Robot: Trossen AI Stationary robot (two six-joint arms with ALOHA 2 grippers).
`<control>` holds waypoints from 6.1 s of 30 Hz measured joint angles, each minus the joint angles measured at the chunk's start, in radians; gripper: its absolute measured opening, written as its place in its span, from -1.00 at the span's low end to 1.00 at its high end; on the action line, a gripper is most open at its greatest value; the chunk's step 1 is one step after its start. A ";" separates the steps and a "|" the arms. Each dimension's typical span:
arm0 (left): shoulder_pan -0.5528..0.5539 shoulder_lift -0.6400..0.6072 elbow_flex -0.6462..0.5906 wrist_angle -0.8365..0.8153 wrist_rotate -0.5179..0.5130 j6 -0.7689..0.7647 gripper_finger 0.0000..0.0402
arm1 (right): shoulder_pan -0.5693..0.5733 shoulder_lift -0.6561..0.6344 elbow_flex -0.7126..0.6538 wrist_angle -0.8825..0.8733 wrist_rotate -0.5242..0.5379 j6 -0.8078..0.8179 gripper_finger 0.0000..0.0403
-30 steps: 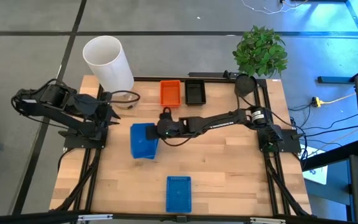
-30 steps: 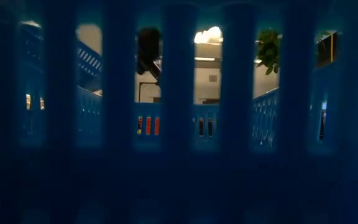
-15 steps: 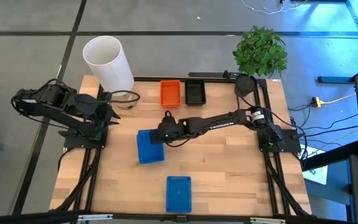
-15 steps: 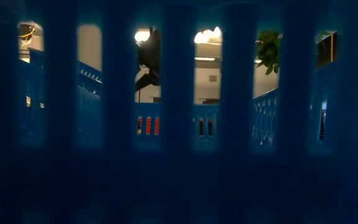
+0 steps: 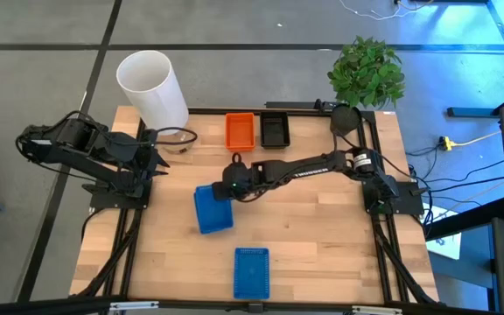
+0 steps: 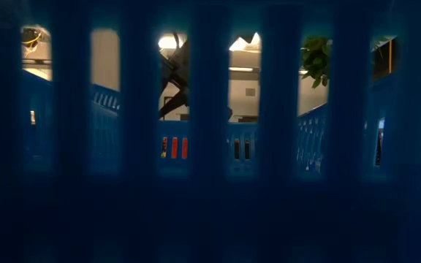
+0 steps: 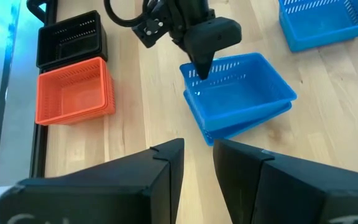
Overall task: Stack baskets by color
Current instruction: Stack the top right blue bin on top of the top left blue bin, then stack the bottom blue bin on top of the top blue bins
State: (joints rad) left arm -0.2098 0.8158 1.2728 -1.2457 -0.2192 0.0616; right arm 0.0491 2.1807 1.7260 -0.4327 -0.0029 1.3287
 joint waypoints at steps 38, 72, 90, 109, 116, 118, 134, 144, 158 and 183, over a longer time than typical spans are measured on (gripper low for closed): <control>0.000 0.000 0.000 -0.003 0.000 0.001 -0.61 | -0.026 -0.002 0.071 -0.023 -0.116 -0.017 -0.73; 0.000 0.000 0.000 -0.005 0.000 0.000 -0.61 | -0.035 -0.053 0.077 -0.007 -0.172 -0.164 -0.70; 0.000 0.000 0.000 -0.066 0.004 -0.008 -0.61 | 0.181 -0.119 0.223 -0.356 -0.178 -0.770 -0.70; 0.000 0.000 0.000 -0.064 0.110 0.000 -0.61 | 0.217 -0.113 0.222 -0.446 -0.220 -0.924 -0.67; 0.000 0.000 0.000 -0.064 0.106 0.001 -0.61 | 0.256 -0.113 0.213 -0.450 -0.218 -1.052 -0.67; 0.000 0.000 0.000 -0.064 0.106 0.001 -0.61 | 0.259 -0.113 0.213 -0.435 -0.220 -1.073 -0.67; 0.000 0.000 0.000 -0.064 0.106 0.002 -0.61 | 0.250 -0.113 0.213 -0.415 -0.201 -1.048 -0.92; 0.000 0.000 0.000 -0.064 0.106 0.007 -0.61 | 0.252 -0.109 0.213 -0.414 -0.125 -0.994 -0.49; 0.000 0.000 0.000 -0.064 0.105 0.027 -0.61 | 0.273 -0.008 0.213 -0.424 -0.193 -0.967 -0.43; 0.000 0.000 0.000 -0.064 0.105 0.027 -0.61 | 0.277 0.130 0.213 -0.430 -0.219 -0.997 -0.43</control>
State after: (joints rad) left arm -0.2096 0.8154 1.2728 -1.3102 -0.1139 0.0887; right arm 0.3264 2.3103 1.9388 -0.8628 -0.2222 0.3318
